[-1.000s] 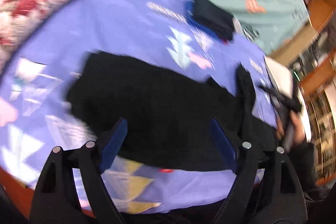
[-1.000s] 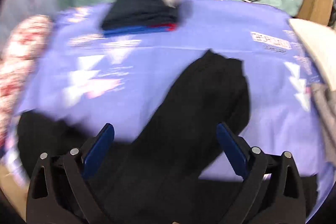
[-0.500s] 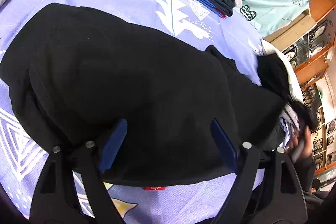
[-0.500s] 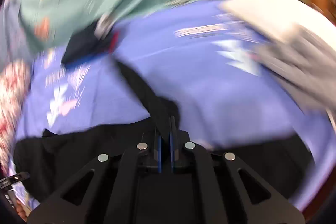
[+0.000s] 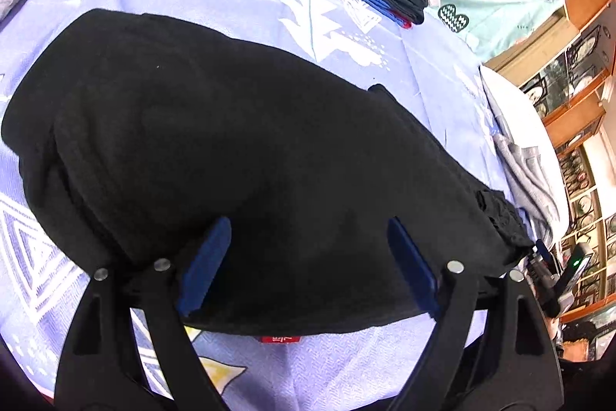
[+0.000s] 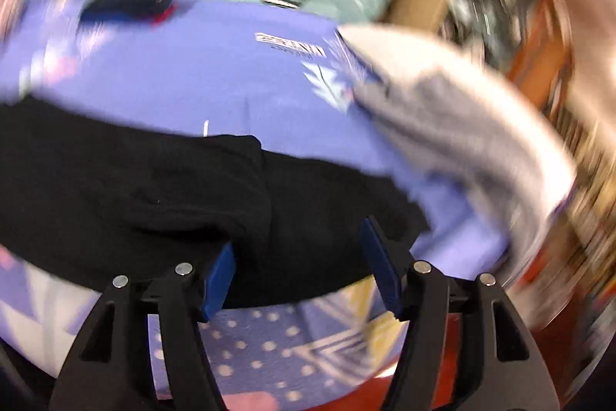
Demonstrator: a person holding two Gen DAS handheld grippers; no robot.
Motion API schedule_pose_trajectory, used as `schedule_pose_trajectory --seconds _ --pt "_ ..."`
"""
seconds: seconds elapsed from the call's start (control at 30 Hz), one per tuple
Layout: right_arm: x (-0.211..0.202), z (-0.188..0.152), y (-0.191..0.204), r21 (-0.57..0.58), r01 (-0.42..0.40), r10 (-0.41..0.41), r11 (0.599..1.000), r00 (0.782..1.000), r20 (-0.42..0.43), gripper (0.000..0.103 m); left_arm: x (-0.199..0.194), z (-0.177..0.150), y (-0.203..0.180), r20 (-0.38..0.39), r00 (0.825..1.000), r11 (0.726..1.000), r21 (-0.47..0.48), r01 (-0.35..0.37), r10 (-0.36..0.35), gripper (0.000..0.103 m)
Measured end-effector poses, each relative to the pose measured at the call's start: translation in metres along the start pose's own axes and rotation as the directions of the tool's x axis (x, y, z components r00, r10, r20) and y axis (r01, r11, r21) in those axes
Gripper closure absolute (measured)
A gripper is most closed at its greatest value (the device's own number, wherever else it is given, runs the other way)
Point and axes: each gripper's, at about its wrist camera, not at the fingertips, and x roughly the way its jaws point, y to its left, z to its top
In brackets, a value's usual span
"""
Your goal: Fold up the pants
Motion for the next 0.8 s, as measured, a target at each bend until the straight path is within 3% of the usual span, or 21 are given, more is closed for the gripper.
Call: schedule_pose_trajectory --seconds 0.1,0.17,0.23,0.27,0.3,0.33,0.4,0.43,0.47,0.5,0.53,0.57,0.6,0.63,0.73,0.8 --pt "-0.012 -0.002 0.041 -0.278 0.062 -0.044 0.958 0.997 0.07 0.04 0.001 0.0 -0.003 0.0 1.0 1.0 0.001 -0.016 0.016 0.018" --pt "-0.02 -0.001 0.068 -0.406 0.093 -0.04 0.909 0.99 0.138 0.04 0.001 0.0 -0.006 -0.004 1.0 1.0 0.01 -0.028 0.028 0.017" --pt "-0.013 0.003 0.082 -0.465 0.102 -0.038 0.879 0.989 0.146 0.04 0.002 0.001 -0.008 -0.007 0.999 0.999 0.013 -0.033 0.033 0.016" --pt "-0.006 0.007 0.084 -0.465 0.088 -0.03 0.881 0.991 0.13 0.049 0.003 0.001 -0.008 -0.007 0.999 0.999 0.012 -0.034 0.034 0.016" --pt "0.001 0.012 0.081 -0.451 0.063 -0.018 0.89 0.995 0.103 0.081 0.003 0.002 -0.008 -0.009 0.999 0.999 0.01 -0.034 0.034 0.016" --pt "0.01 0.02 0.068 -0.388 -0.005 0.022 0.922 0.999 0.04 0.101 0.003 0.002 -0.008 -0.01 0.999 0.999 0.009 -0.034 0.034 0.016" --pt "0.02 0.038 0.029 -0.172 -0.147 0.145 0.974 0.989 -0.027 0.099 0.002 0.002 -0.007 -0.01 1.0 1.0 0.005 -0.028 0.028 0.016" --pt "0.026 0.042 0.0 -0.032 -0.196 0.194 0.98 0.98 -0.049 0.099 0.001 0.002 -0.005 -0.009 1.0 1.0 0.001 -0.022 0.022 0.016" --pt "0.038 0.041 -0.042 0.173 -0.244 0.258 0.954 0.964 -0.065 0.098 0.0 0.001 -0.004 -0.008 1.0 1.0 -0.002 -0.017 0.017 0.016" --pt "0.052 0.032 -0.085 0.388 -0.279 0.33 0.878 0.941 -0.07 0.097 0.0 0.001 -0.002 -0.008 1.0 1.0 -0.008 -0.01 0.01 0.016" --pt "0.063 0.02 -0.111 0.521 -0.287 0.376 0.804 0.924 -0.072 0.097 0.0 0.001 -0.002 -0.007 1.0 1.0 -0.011 -0.006 0.006 0.016" --pt "0.082 -0.006 -0.148 0.685 -0.274 0.444 0.675 0.892 -0.081 0.096 0.0 0.001 -0.001 -0.007 1.0 1.0 -0.011 -0.005 0.005 0.016" --pt "0.087 -0.016 -0.157 0.718 -0.267 0.466 0.642 0.88 -0.09 0.094 0.0 0.001 -0.002 -0.008 1.0 1.0 -0.01 -0.005 0.005 0.016" --pt "0.091 -0.024 -0.163 0.729 -0.258 0.475 0.634 0.874 -0.104 0.093 0.001 0.001 -0.002 -0.009 1.0 1.0 -0.006 -0.008 0.008 0.016" --pt "0.085 -0.034 -0.163 0.702 -0.245 0.449 0.669 0.886 -0.119 0.093 0.001 0.001 -0.003 -0.011 1.0 1.0 0.0 -0.013 0.013 0.016" --pt "0.084 -0.033 -0.164 0.707 -0.244 0.439 0.664 0.892 -0.104 0.093 0.001 0.001 -0.003 -0.011 1.0 1.0 0.0 -0.018 0.018 0.016"
